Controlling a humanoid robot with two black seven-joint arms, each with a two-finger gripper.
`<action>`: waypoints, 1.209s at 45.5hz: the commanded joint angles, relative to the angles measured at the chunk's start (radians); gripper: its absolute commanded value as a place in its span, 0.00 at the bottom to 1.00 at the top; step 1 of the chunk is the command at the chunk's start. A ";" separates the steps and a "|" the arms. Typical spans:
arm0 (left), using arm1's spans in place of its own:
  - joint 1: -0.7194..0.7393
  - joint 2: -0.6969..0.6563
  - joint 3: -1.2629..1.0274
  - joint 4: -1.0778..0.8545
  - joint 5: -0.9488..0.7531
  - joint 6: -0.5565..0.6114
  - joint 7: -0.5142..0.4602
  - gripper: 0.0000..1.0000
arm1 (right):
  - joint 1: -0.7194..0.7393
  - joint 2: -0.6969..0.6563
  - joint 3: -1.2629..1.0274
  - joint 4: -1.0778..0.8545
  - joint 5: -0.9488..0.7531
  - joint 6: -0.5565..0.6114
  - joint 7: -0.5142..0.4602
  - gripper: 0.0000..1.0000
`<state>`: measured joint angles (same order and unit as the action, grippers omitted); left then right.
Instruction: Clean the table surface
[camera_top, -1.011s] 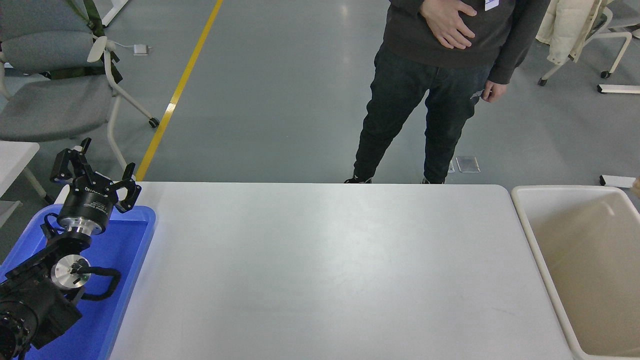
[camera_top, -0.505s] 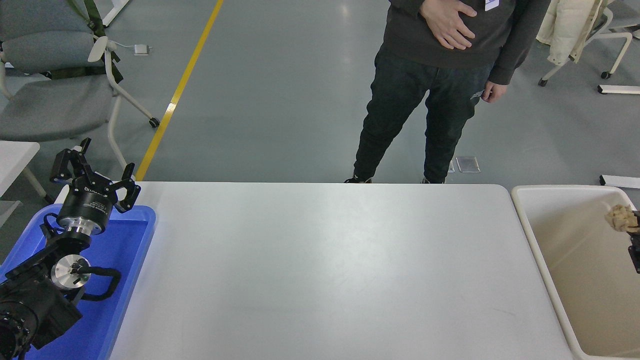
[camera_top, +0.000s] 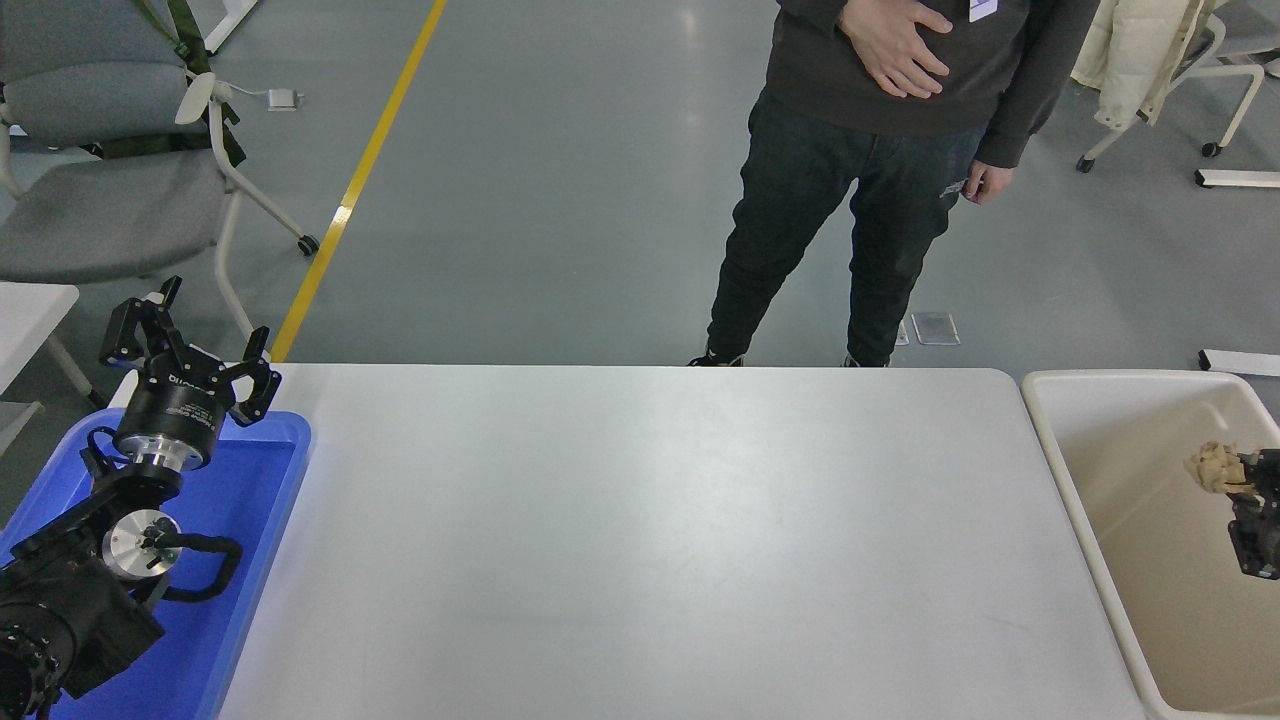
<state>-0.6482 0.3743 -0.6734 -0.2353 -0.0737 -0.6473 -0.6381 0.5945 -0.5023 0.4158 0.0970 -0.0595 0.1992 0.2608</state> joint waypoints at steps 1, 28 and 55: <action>-0.001 0.000 0.000 0.001 0.000 0.000 0.000 1.00 | -0.002 0.010 -0.009 -0.011 0.000 -0.043 -0.002 0.99; -0.001 0.000 0.000 -0.001 0.000 0.000 0.000 1.00 | 0.002 -0.001 0.072 -0.010 0.001 -0.043 -0.002 0.99; -0.001 0.000 0.000 0.001 0.000 0.000 0.000 1.00 | -0.117 -0.153 0.586 0.512 0.001 0.200 0.002 1.00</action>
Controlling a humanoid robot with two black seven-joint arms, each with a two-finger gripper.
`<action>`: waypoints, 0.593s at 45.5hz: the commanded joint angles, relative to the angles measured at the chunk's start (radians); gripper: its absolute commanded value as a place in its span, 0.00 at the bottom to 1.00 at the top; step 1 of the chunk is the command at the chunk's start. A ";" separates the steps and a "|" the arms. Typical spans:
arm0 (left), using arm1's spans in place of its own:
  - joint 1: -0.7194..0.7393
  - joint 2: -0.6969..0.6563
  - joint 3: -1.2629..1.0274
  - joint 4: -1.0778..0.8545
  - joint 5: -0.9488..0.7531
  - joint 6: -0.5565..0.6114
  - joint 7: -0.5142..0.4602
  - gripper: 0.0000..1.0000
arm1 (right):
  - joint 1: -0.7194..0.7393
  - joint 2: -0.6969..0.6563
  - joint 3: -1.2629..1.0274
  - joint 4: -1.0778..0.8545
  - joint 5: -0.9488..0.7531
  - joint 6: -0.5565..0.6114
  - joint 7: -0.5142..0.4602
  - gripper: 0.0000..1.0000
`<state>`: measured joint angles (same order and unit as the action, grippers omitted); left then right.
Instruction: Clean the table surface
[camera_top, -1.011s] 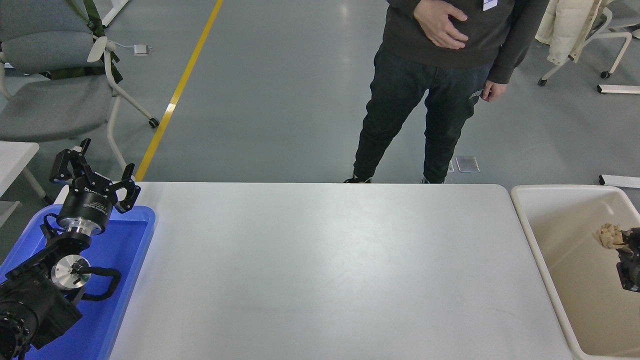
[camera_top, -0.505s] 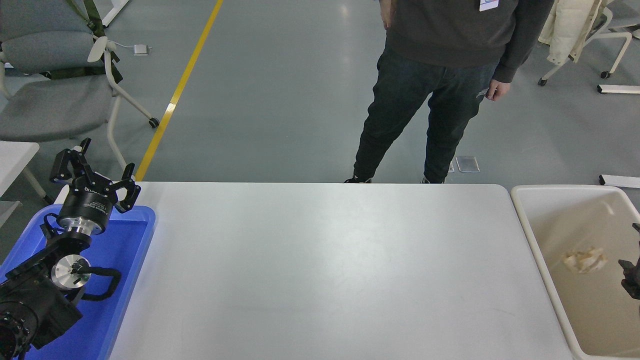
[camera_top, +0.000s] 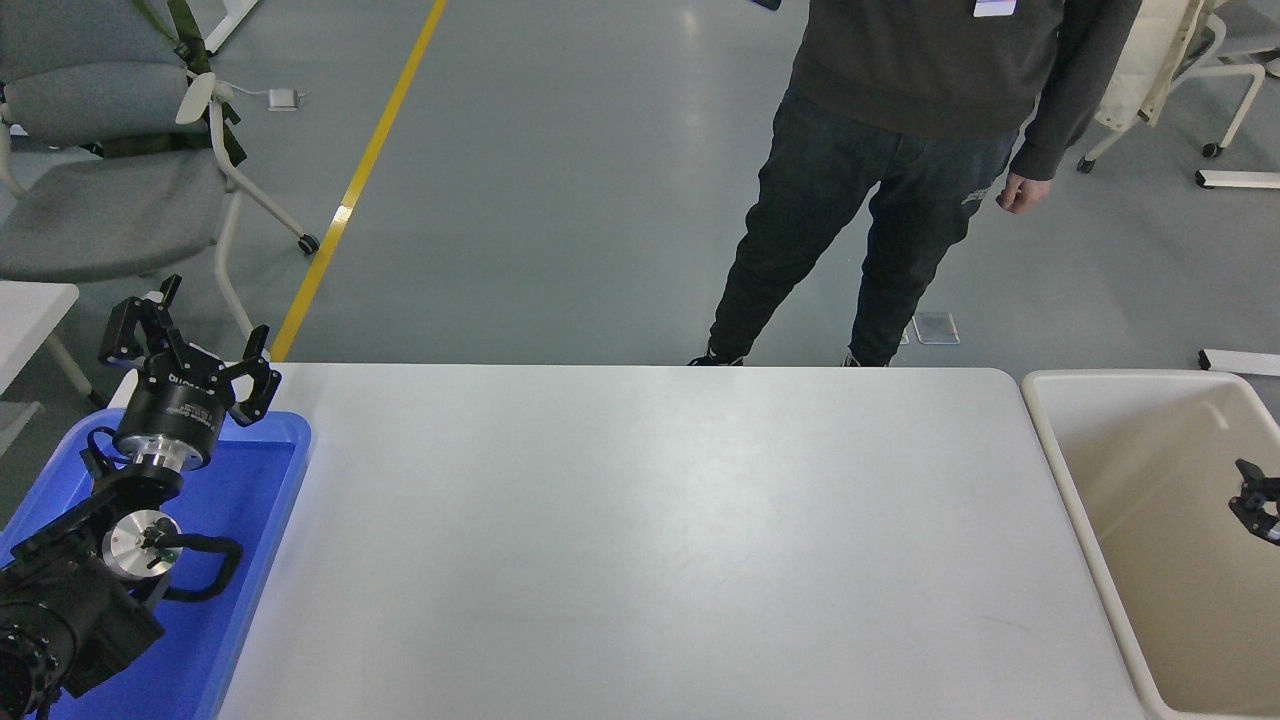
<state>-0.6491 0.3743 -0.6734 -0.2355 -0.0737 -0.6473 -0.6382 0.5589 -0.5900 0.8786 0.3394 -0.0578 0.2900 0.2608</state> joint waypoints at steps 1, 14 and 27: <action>0.000 0.000 0.000 0.001 0.000 0.000 0.000 1.00 | -0.089 -0.062 0.134 0.294 0.000 0.113 0.002 1.00; 0.000 0.000 0.000 0.001 0.000 0.000 0.000 1.00 | -0.114 0.116 0.168 0.418 -0.072 0.107 0.118 1.00; 0.000 0.000 0.000 -0.001 0.000 0.000 0.000 1.00 | -0.114 0.294 0.172 0.426 -0.240 0.021 0.141 1.00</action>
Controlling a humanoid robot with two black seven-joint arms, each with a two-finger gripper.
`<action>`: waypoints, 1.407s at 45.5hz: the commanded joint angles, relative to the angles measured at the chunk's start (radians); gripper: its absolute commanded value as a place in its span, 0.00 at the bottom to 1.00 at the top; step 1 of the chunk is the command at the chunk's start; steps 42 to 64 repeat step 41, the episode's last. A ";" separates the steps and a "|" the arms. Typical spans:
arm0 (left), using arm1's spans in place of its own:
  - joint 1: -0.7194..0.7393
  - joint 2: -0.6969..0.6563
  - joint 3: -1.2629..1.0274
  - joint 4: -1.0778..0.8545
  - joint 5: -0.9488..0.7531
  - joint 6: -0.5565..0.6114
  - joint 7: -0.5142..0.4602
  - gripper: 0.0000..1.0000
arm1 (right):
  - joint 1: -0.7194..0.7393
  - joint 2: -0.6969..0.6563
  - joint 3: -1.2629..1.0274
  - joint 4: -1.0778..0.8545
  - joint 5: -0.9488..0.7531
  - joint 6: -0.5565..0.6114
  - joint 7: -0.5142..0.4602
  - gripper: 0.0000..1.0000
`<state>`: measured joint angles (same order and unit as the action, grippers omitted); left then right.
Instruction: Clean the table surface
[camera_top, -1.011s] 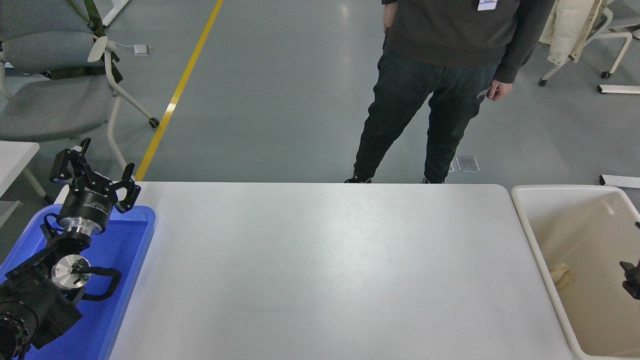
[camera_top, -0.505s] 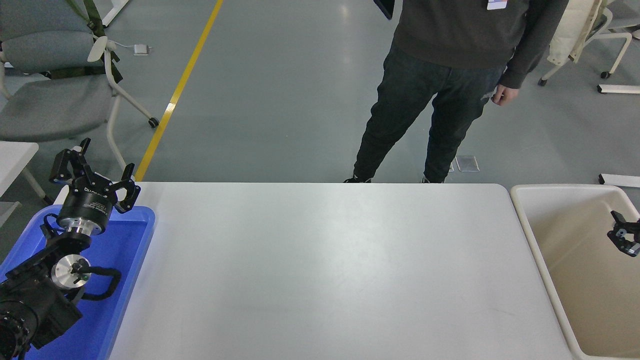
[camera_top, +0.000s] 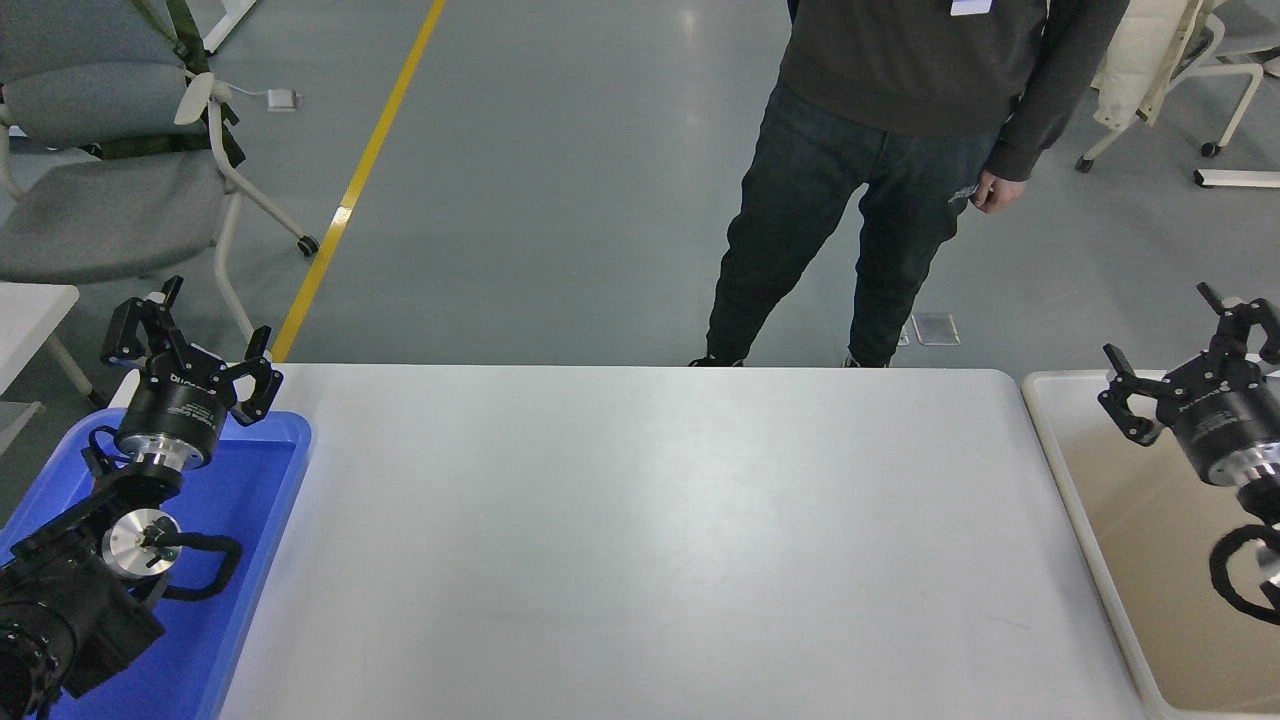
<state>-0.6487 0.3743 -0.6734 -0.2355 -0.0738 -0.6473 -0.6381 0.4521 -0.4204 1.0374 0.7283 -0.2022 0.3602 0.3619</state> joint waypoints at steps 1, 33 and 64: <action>0.000 0.000 0.000 0.001 0.000 0.000 0.000 1.00 | -0.007 0.127 0.013 0.037 -0.097 -0.049 0.043 1.00; 0.000 0.000 0.000 0.001 0.000 0.000 0.000 1.00 | 0.000 0.129 0.010 0.010 -0.201 -0.273 0.040 1.00; 0.000 0.000 0.000 -0.001 0.000 0.000 0.000 1.00 | 0.000 0.120 0.012 0.013 -0.200 -0.270 0.043 1.00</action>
